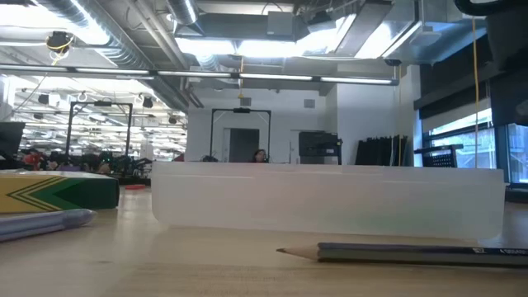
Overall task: Pack school essentials
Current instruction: Put the black pencil into the orange supply box, then put the yellow crayon box into the orange supply box
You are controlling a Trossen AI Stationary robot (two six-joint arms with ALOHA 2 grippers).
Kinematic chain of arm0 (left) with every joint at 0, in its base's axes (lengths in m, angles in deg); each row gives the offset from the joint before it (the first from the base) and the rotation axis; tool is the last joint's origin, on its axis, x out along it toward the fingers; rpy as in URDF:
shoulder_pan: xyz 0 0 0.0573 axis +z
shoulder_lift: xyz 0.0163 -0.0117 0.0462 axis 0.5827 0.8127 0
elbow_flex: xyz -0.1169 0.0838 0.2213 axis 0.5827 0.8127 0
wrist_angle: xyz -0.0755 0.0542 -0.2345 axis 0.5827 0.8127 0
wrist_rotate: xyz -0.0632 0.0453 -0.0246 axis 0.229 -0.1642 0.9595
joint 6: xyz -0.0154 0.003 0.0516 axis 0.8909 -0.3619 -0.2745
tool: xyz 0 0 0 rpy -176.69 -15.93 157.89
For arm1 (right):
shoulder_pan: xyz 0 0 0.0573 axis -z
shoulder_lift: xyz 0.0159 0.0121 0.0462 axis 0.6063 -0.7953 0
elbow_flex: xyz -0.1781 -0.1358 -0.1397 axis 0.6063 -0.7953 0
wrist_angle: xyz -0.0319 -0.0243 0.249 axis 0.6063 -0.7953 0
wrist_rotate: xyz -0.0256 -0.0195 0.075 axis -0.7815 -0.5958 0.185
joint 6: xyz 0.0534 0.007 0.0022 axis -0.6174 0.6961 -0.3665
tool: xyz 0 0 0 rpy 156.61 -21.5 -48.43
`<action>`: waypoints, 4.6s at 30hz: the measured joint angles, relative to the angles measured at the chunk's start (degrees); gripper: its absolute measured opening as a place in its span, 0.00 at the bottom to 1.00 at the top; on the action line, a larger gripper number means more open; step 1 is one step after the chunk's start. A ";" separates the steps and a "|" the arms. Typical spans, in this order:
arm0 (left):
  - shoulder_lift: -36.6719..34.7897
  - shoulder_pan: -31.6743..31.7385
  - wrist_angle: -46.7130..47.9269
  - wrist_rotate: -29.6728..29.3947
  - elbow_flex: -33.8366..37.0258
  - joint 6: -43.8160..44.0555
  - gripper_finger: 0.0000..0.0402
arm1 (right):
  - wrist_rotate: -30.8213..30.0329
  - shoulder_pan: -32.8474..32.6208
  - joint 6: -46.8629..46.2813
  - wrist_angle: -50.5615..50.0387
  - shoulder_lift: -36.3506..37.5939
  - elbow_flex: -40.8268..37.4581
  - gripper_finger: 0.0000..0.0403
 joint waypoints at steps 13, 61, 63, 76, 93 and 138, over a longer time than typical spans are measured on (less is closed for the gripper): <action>0.00 -0.02 0.00 0.00 0.00 -0.47 0.18 | -0.08 0.02 -1.49 -0.38 -0.02 -0.04 0.19; -0.02 0.00 -0.02 0.02 0.00 -1.20 0.18 | -0.30 3.56 6.37 -4.69 0.18 13.30 0.13; -0.02 0.00 0.00 0.00 -0.02 -1.20 0.18 | -0.40 5.19 7.12 -8.00 0.22 14.52 0.13; -0.02 -0.02 0.00 0.05 0.00 -1.31 0.18 | -0.40 16.84 15.48 -20.74 0.31 16.56 0.13; -0.02 -0.02 0.26 0.07 0.00 -1.36 0.18 | 0.20 18.83 18.24 -16.43 0.31 10.14 0.13; -0.02 -0.71 12.28 0.07 0.00 22.07 0.18 | -6.48 19.64 22.32 -28.85 0.31 24.75 0.30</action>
